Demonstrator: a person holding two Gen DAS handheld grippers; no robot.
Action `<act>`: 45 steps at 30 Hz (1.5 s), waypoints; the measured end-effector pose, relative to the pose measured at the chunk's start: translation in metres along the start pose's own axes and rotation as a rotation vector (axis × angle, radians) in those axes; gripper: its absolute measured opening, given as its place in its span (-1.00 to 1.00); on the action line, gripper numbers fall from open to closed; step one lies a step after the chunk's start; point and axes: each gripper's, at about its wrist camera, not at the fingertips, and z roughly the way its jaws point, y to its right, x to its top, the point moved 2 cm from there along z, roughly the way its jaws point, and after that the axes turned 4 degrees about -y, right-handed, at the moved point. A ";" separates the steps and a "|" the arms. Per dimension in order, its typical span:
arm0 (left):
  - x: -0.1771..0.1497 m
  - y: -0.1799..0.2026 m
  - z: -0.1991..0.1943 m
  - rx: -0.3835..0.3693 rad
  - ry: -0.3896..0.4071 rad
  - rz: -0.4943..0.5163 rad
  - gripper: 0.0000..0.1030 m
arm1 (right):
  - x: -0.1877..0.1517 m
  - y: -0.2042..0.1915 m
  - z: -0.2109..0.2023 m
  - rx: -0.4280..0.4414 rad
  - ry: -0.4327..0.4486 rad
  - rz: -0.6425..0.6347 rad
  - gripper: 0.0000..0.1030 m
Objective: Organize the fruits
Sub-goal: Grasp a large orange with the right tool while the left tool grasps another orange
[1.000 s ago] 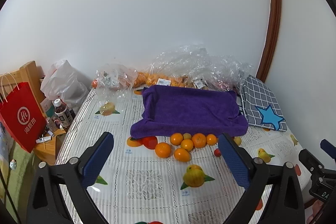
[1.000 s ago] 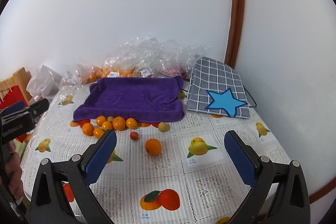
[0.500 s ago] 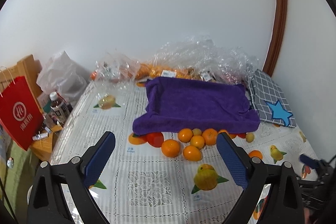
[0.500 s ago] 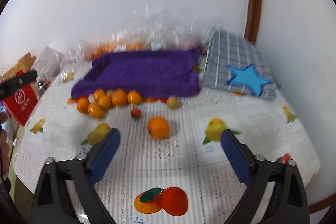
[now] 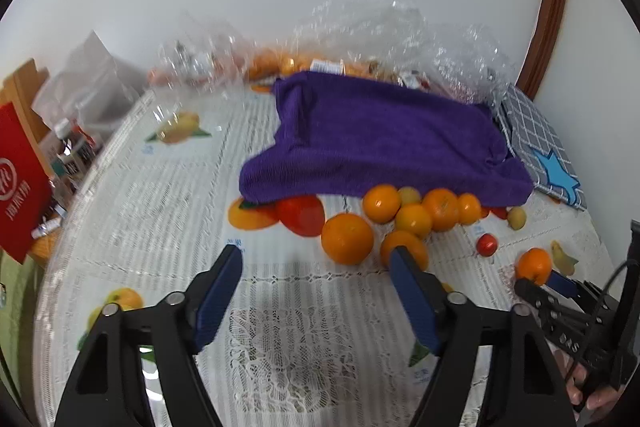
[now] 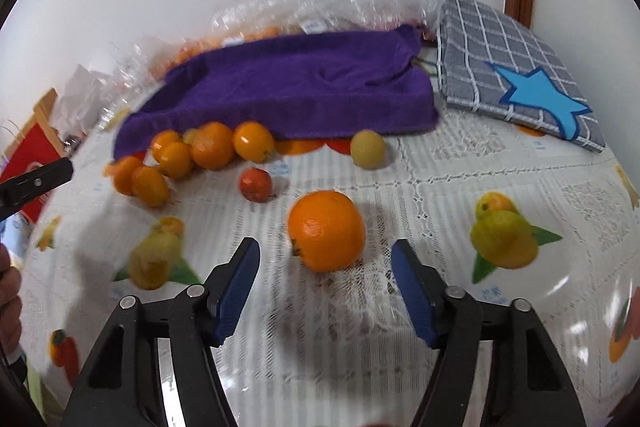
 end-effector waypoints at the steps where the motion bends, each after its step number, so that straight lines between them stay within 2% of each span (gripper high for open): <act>1: 0.000 -0.001 0.004 -0.010 -0.010 -0.001 0.36 | 0.001 0.001 0.006 -0.007 -0.017 0.005 0.09; 3: 0.000 -0.002 0.013 -0.033 -0.028 -0.005 0.35 | 0.004 0.002 0.008 -0.027 -0.003 0.009 0.05; 6: 0.000 -0.003 0.030 -0.088 -0.059 -0.015 0.31 | 0.007 0.002 0.012 -0.005 -0.015 0.023 -0.06; 10: 0.001 -0.001 0.046 -0.114 -0.080 -0.002 0.24 | 0.009 0.001 0.014 -0.026 -0.018 0.005 -0.19; 12: 0.002 -0.001 0.055 -0.116 -0.089 0.007 0.18 | 0.010 0.000 0.015 -0.033 -0.020 0.001 -0.19; 16: 0.004 0.005 0.059 -0.109 -0.069 0.051 0.18 | 0.014 0.003 0.018 -0.034 -0.028 0.005 -0.18; 19: 0.006 0.012 0.063 -0.065 -0.076 0.089 0.15 | 0.016 0.002 0.020 -0.039 -0.030 0.000 -0.18; 22: 0.005 0.015 0.063 -0.054 -0.081 0.105 0.13 | 0.016 -0.002 0.020 -0.060 -0.029 -0.021 -0.19; 25: 0.005 0.013 0.062 -0.064 -0.077 0.094 0.05 | 0.016 0.000 0.020 -0.051 -0.027 -0.016 -0.19; 27: 0.005 0.011 0.060 -0.119 -0.071 0.065 -0.25 | 0.016 0.003 0.019 -0.033 -0.026 -0.003 -0.19; 37: 0.004 0.005 0.056 -0.188 -0.051 0.001 -0.27 | 0.014 0.002 0.013 -0.013 0.010 -0.009 -0.22; 41: 0.005 0.003 0.048 -0.172 -0.006 -0.002 -0.27 | 0.013 -0.001 0.009 -0.004 0.029 -0.021 -0.22; 45: 0.004 -0.006 0.043 -0.150 0.003 -0.042 -0.27 | 0.013 0.001 0.007 0.008 0.036 -0.009 -0.22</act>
